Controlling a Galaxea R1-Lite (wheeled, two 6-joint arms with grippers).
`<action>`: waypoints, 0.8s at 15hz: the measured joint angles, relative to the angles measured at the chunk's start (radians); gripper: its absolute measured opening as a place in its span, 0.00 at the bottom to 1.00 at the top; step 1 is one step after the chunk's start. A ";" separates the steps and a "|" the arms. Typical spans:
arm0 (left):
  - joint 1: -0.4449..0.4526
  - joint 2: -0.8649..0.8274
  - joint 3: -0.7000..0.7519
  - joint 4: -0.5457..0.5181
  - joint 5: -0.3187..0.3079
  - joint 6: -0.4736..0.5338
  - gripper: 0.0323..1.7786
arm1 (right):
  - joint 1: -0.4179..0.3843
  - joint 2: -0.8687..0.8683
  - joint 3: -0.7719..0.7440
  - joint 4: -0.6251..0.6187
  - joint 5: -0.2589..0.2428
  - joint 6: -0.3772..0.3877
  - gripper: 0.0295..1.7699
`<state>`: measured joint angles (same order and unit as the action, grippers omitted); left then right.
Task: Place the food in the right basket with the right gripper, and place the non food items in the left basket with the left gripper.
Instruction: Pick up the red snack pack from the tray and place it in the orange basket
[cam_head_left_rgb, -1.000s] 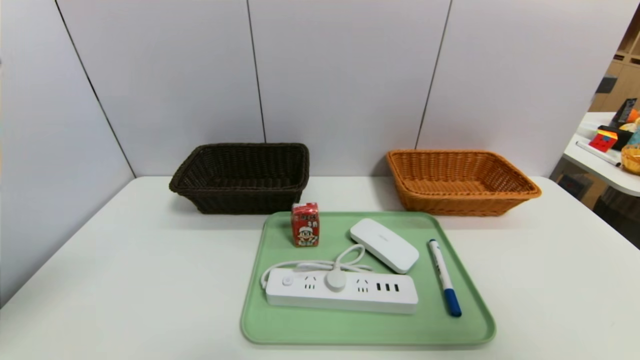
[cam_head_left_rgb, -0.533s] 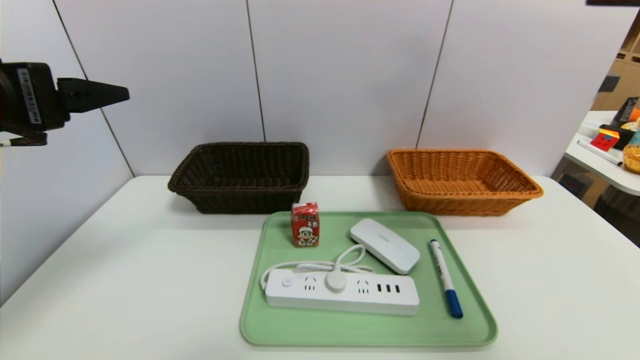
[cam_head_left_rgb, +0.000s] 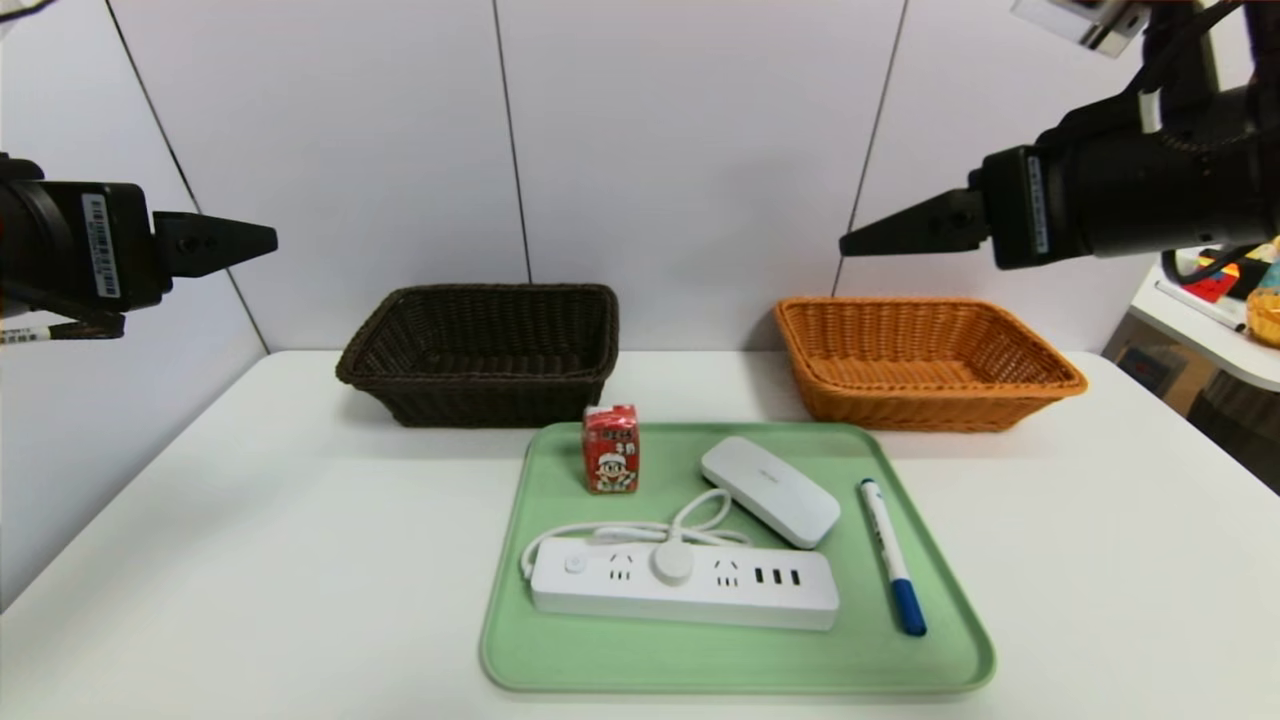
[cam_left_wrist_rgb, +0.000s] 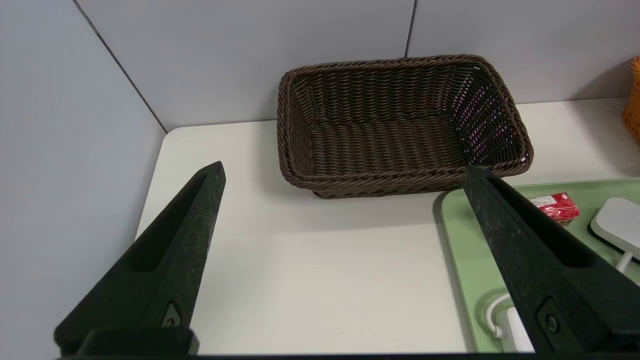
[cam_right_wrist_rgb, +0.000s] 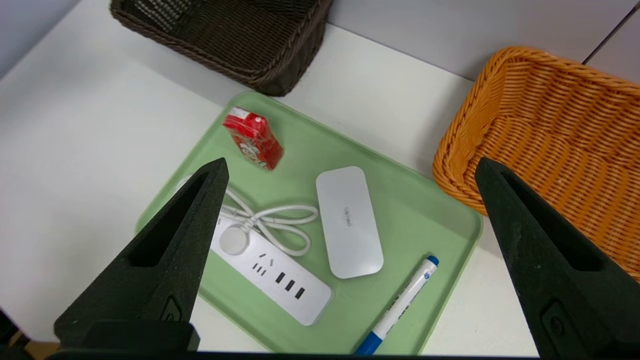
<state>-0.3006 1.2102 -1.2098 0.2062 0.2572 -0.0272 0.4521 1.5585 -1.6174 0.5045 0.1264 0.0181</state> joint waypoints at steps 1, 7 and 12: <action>-0.002 -0.002 0.001 0.000 -0.002 0.000 0.95 | 0.026 -0.002 0.046 -0.043 -0.036 0.003 0.96; -0.029 -0.007 0.059 -0.002 -0.012 -0.008 0.95 | 0.176 -0.037 0.390 -0.364 -0.122 0.026 0.96; -0.089 0.016 0.084 -0.004 -0.012 -0.036 0.95 | 0.213 -0.047 0.703 -0.753 0.017 0.029 0.96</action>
<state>-0.3891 1.2266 -1.1257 0.2023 0.2449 -0.0634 0.6649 1.5115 -0.9140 -0.2487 0.1432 0.0474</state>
